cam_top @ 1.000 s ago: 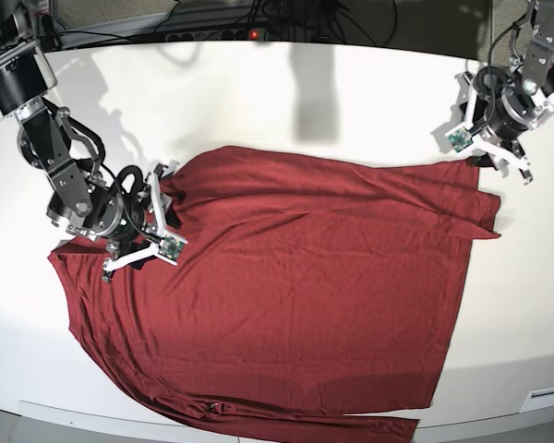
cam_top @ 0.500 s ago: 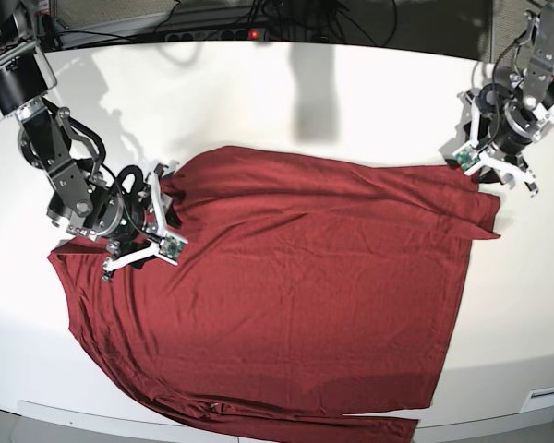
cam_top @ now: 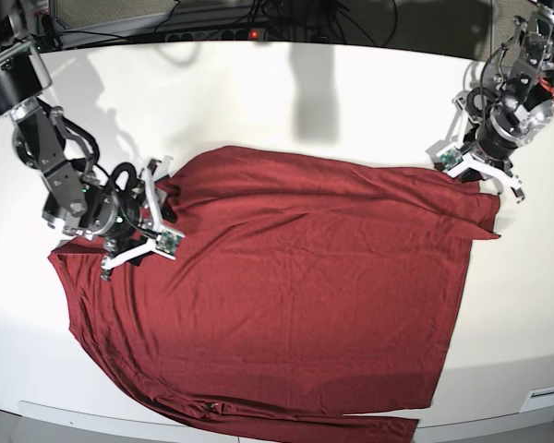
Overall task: Fold the T-shirt properly
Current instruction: 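Release the shirt with the left gripper and regrasp the shoulder edge, then lift the shirt with both grippers and drag it toward the robot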
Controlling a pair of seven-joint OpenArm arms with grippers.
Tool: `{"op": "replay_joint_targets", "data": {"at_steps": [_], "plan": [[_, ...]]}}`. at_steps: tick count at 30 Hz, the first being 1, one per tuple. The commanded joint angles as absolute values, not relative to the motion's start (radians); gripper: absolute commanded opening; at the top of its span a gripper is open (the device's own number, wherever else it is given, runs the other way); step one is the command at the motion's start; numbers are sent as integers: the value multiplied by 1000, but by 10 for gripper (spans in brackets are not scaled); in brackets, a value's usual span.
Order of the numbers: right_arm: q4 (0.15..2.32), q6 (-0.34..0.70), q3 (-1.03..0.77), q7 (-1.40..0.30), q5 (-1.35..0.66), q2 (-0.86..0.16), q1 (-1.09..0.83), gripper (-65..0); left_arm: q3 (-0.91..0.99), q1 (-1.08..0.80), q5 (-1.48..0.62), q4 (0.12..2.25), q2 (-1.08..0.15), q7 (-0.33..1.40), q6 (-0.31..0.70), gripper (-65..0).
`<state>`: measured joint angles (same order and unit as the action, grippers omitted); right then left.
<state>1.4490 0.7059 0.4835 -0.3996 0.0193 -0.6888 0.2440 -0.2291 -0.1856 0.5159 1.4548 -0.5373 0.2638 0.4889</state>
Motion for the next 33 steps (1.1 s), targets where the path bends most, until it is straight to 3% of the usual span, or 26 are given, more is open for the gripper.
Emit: {"op": "replay_joint_targets", "data": {"at_steps": [1,11,13,16,20,31,33], "plan": [[1479,698,472,-404,-4,-725,268,-390,-233,-202,524,1439,-549,353,546,-650],[1557,698,486,-500,-116,-904,241,-388,-233,-199,498,1440,-529,382,543,-650],[1557,698,516,-480,-102,-913,207,-357,-233,-197,498,1440,-525,381,542,-650],[1557,698,590,-398,60,-906,174,-302,-233,-196,498,1440,-522,381,542,-650],[1555,698,690,-250,273,-905,183,-298,-233,-194,498,1440,-509,393,542,-650],[1379,698,767,-250,419,-768,188,-299,-231,-194,498,1440,-511,400,542,-650],[1369,698,767,-261,420,-758,188,-336,-231,-194,498,1440,-511,400,542,-650]]}}
